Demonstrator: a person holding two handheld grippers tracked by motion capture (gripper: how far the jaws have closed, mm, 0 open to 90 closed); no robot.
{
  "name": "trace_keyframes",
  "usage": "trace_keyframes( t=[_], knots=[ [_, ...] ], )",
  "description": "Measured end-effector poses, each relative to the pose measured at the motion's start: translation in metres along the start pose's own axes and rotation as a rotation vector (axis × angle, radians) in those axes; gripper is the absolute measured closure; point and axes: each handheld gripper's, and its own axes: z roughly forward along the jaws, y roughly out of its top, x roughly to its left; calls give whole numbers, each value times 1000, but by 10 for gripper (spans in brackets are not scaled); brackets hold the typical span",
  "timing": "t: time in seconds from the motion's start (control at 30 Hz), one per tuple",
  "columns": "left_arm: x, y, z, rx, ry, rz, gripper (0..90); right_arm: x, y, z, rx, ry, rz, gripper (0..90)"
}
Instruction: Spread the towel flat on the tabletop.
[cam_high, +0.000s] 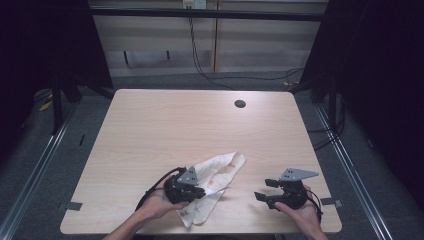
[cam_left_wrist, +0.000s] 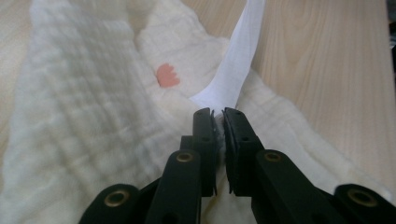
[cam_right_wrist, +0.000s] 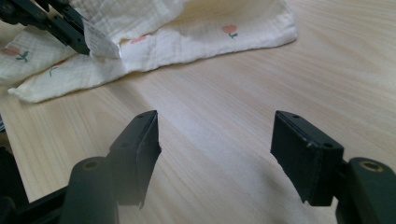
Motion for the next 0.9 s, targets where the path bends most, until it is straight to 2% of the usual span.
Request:
trace_keyframes(
  t=[0.07,0.17,0.23,0.27,0.47,0.57,0.6,0.63,0.7,0.8,0.9],
  knots=[
    [2,3,-8,-36,-18,-16,849,-1,0,0,-2,1,5,319],
    [3,7,-18,-92,-19,-42,856,-1,0,0,-2,3,7,316],
    [3,10,-26,-119,4,-47,857,-1,0,0,-2,8,8,313],
    [5,10,-32,-137,29,-55,857,0,0,0,0,15,4,309],
    [12,6,-42,-176,38,-88,858,0,1,1,2,25,3,311],
    [15,4,-55,-202,52,-96,859,-1,0,1,3,53,22,324],
    [18,2,-66,-233,70,-105,859,-1,0,1,2,67,32,327],
    [18,2,-66,-233,70,-105,859,-1,0,1,2,67,32,327],
    [21,-2,-76,-255,88,-118,859,-1,0,0,2,66,30,328],
    [26,-8,-86,-285,107,-148,859,0,1,0,2,65,30,328],
    [28,-16,-90,-283,133,-169,859,-1,4,1,0,61,22,328]
  ],
)
